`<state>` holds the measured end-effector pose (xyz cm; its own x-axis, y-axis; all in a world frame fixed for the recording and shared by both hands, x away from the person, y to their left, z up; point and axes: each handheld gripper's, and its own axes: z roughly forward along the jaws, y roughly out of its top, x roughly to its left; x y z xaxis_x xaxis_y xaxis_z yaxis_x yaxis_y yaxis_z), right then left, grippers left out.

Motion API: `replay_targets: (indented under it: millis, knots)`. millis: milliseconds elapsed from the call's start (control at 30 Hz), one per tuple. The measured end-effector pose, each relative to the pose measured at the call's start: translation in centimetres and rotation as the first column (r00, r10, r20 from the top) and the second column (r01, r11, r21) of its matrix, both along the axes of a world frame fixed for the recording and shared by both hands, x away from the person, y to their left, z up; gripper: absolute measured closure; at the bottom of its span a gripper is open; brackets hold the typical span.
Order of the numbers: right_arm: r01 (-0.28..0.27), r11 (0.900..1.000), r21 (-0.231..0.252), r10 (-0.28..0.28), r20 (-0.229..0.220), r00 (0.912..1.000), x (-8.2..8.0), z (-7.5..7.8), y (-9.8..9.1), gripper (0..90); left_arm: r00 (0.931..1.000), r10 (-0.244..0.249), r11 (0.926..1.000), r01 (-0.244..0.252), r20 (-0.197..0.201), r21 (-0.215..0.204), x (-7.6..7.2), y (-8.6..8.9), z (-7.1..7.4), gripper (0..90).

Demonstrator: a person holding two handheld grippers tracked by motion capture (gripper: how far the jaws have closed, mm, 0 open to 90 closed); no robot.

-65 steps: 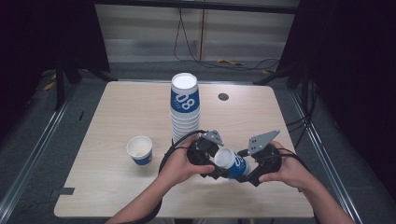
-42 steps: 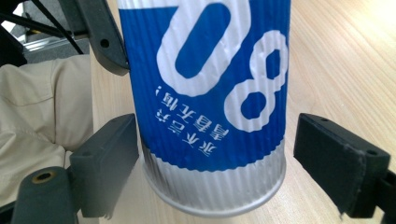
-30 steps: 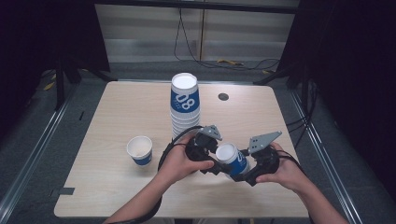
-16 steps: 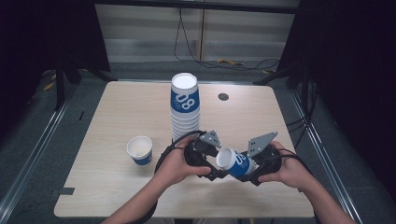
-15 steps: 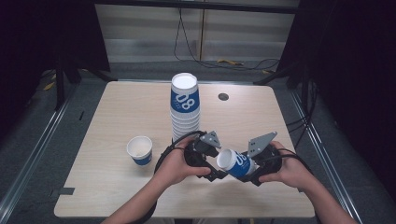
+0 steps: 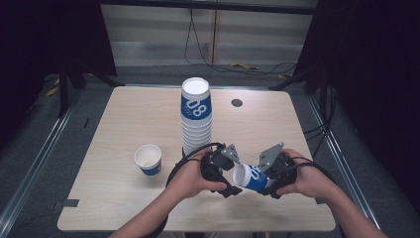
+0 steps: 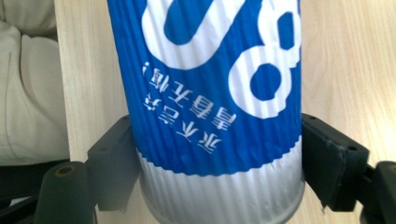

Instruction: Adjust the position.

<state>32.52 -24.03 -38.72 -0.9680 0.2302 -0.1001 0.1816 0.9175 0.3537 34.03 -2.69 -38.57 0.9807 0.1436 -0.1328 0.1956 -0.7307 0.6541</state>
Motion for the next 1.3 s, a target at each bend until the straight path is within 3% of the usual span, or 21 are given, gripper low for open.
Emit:
replay_targets:
  millis: [267, 433, 533, 733, 800, 1067, 1100, 1167, 1200, 1233, 1267, 1300]
  knots:
    - [-0.024, 0.9981, -0.057, 0.024, 0.000, 0.9997, 0.0, 0.1, 0.3, 21.1, 1.0000, -0.005, 0.9999, 0.005, -0.004, 0.013, -0.2, -0.5, -0.3, 19.2]
    - [-0.048, 0.9944, -0.094, 0.048, 0.002, 0.9988, -0.1, -0.1, 0.8, 21.1, 0.9996, -0.025, 0.9990, 0.024, 0.015, 0.037, -0.3, -1.2, -0.3, 18.4]
    - [-0.068, 0.9934, -0.092, 0.069, 0.005, 0.9976, -0.1, -0.2, 0.9, 21.1, 0.9993, -0.028, 0.9993, 0.027, 0.027, 0.027, -0.3, -1.4, -0.2, 18.3]
    - [-0.100, 0.9894, -0.105, 0.101, 0.000, 0.9949, -0.2, -0.5, 1.2, 20.9, 0.9993, -0.036, 0.9993, 0.036, 0.011, 0.014, -0.2, -1.9, -0.6, 18.6]
    - [-0.103, 0.9894, -0.102, 0.104, 0.004, 0.9946, -0.2, -0.5, 1.3, 20.8, 0.9990, -0.042, 0.9991, 0.042, 0.015, 0.002, -0.2, -1.9, -0.6, 25.8]
    - [-0.102, 0.9936, -0.050, 0.102, 0.008, 0.9947, -0.3, -0.3, 1.0, 18.1, 0.9985, -0.050, 0.9985, 0.050, -0.020, -0.023, 0.1, -1.7, -0.8, 29.7]
    - [-0.087, 0.9962, -0.006, 0.087, -0.004, 0.9962, -0.4, -0.4, 0.7, 16.7, 0.9985, -0.048, 0.9982, 0.047, -0.027, -0.039, 0.1, -1.5, -0.7, 29.7]
    - [-0.074, 0.9971, 0.019, 0.074, -0.005, 0.9973, -0.4, -0.4, 0.5, 15.7, 0.9983, -0.049, 0.9980, 0.048, -0.030, -0.040, 0.2, -1.2, -0.7, 29.7]
    - [-0.064, 0.9951, 0.075, 0.065, -0.003, 0.9979, -0.3, -0.4, 0.1, 15.1, 0.9987, -0.044, 0.9979, 0.043, -0.026, -0.048, 0.2, -1.1, -0.7, 29.7]
    - [-0.016, 0.9920, 0.125, 0.015, 0.005, 0.9999, -0.2, -0.4, -0.6, 14.0, 0.9986, -0.036, 0.9974, 0.033, -0.039, -0.065, 0.4, -0.6, -0.6, 29.7]
    - [-0.016, 0.9920, 0.125, 0.015, 0.005, 0.9999, -0.2, -0.4, -0.6, 14.0, 0.9986, -0.036, 0.9974, 0.033, -0.039, -0.065, 0.4, -0.6, -0.6, 29.7]
    - [-0.002, 0.9857, 0.169, 0.004, -0.012, 0.9999, -0.2, -0.6, -1.0, 13.9, 0.9980, -0.035, 0.9965, 0.030, -0.053, -0.077, 0.5, -0.4, -0.5, 29.7]
